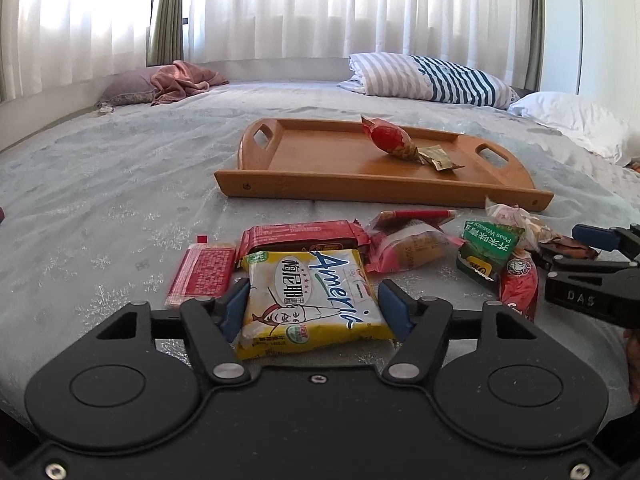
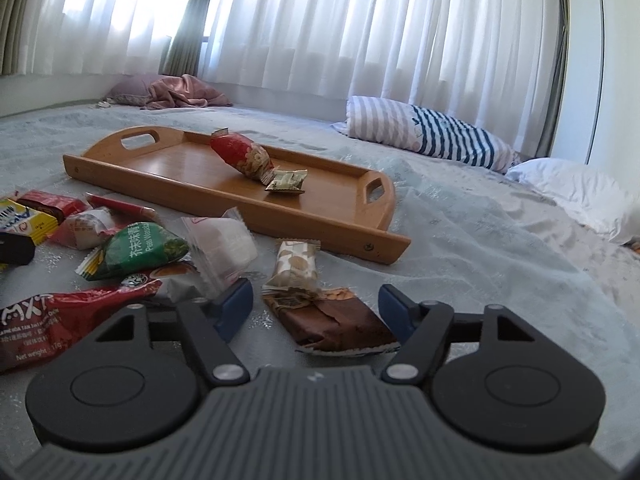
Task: Organize snacks
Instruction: 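Grasp the yellow Ameri bag with the left tool while the right tool grasps the brown chocolate bar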
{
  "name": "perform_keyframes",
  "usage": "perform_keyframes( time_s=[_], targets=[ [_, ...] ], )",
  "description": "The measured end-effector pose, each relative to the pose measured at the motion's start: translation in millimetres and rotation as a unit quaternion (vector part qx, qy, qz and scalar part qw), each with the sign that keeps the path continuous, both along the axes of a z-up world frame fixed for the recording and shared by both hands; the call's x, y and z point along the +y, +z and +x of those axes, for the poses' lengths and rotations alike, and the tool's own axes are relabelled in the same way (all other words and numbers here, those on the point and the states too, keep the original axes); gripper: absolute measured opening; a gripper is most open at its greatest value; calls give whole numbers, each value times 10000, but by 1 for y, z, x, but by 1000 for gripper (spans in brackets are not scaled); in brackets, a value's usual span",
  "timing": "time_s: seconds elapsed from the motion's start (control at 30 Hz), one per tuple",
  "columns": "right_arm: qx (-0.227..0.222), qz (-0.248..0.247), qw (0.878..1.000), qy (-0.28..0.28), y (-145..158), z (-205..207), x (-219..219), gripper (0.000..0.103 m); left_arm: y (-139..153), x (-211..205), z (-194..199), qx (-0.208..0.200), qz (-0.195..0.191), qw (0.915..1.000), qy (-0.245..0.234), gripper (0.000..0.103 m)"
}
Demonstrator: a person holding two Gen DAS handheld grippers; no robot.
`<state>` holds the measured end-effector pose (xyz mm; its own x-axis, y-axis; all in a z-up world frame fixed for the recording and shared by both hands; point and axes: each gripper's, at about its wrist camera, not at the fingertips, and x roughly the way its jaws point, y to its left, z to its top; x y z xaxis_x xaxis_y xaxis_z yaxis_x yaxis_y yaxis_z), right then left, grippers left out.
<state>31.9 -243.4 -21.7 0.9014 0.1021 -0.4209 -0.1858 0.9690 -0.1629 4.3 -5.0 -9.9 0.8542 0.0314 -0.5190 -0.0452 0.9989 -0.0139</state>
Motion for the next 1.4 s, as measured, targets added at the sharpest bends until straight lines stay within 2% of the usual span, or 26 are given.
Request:
perform_keyframes(
  time_s=[0.13,0.2,0.33,0.47,0.63,0.7,0.77,0.8,0.83,0.97,1.03,1.17,1.3,1.4],
  targets=[
    [268,333,9990,112,11,-5,-6,58,3,0,-2,-8,-21,10000,-1,61],
    [332,350,9988,92,13,-9,-7,54,4,1,-2,-4,-63,10000,12,59],
    [286,171,9994,63,13,-20,-4,51,8,2,-4,-36,-101,9999,33,57],
    [328,272,9991,66,17,-27,-3,51,14,1,-7,-104,-97,9999,3,56],
    [287,273,9991,175,25,-37,0,36,20,-2,-11,-217,4,9997,-55,56],
    [283,195,9992,187,25,-38,4,35,22,-3,-12,-251,-10,9997,-79,56],
    [238,153,9995,139,25,-40,5,41,24,-5,-13,-284,-17,9995,-104,56],
    [231,181,9995,134,25,-40,5,50,25,-6,-13,-295,-13,9995,-110,56],
    [236,224,9994,123,24,-39,3,53,26,-6,-13,-298,-10,9995,-117,56],
    [235,502,9985,-1,26,-36,-5,60,28,-6,-12,-304,-9,9994,-132,56],
    [172,500,9986,-75,27,-35,-7,76,28,-7,-12,-313,-13,9994,-122,56],
    [237,276,9992,-142,25,-29,-6,77,29,-7,-12,-309,-25,9994,-124,56],
    [473,492,9976,-88,20,-23,-8,77,28,-7,-12,-295,-37,9995,-127,56],
    [643,678,9956,-71,18,-19,-9,71,29,-7,-13,-296,-35,9995,-126,56]
  ],
)
